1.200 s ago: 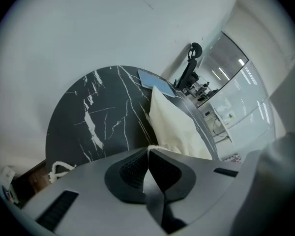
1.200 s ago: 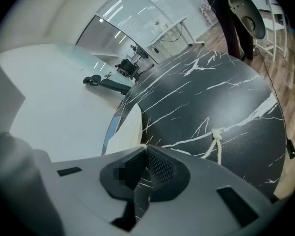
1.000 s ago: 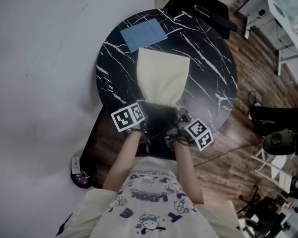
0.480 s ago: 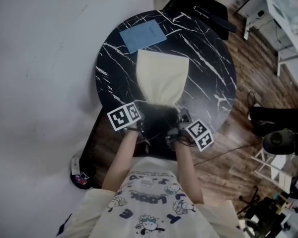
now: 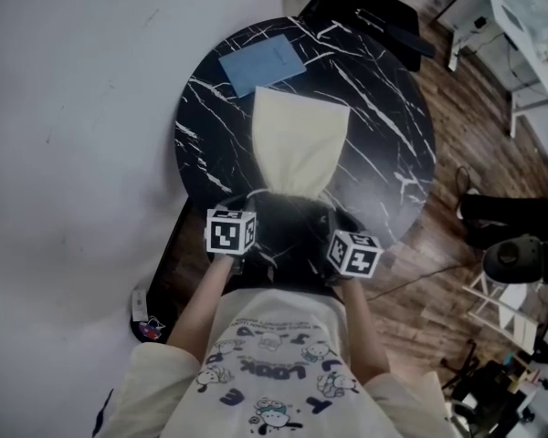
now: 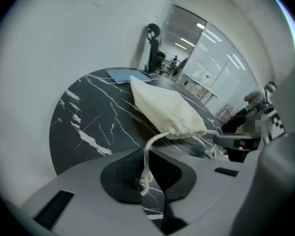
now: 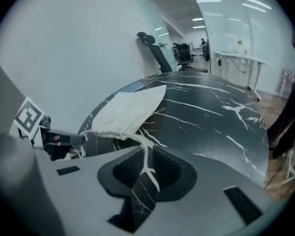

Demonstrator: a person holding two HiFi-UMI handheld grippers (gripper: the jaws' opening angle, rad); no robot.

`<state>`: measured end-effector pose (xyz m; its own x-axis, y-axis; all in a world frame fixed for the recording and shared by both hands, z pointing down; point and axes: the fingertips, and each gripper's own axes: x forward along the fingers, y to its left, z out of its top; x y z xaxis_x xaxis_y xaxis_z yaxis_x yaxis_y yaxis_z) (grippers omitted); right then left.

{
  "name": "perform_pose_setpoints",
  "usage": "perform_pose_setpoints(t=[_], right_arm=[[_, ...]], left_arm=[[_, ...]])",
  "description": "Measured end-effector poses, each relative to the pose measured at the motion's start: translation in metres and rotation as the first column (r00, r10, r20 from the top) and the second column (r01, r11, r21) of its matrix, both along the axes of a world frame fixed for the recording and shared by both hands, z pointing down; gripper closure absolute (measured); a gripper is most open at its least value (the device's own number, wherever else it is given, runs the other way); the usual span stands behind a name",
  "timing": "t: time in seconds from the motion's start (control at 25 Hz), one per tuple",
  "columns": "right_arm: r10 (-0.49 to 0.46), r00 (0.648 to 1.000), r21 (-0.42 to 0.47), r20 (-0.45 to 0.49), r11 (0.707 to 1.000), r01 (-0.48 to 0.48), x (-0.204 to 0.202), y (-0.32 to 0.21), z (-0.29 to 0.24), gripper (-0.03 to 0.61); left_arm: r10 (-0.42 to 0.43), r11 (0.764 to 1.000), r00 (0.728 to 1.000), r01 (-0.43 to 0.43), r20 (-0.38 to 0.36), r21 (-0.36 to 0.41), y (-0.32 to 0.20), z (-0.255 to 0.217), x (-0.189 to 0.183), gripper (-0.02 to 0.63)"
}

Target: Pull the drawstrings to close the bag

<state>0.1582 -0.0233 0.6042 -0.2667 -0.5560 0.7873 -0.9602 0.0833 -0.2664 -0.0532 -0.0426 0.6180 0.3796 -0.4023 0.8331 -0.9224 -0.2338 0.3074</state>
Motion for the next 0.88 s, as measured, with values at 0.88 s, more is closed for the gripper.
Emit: perform_pose_setpoints(t=[0.88], right_arm=[[-0.432,0.853,-0.048,-0.292,0.898,0.438,-0.021,-0.005,-0.015,0.543]], left_arm=[[0.412,0.886,0.877,-0.449,0.249,0.116,-0.005,-0.027,0.01,0.394]])
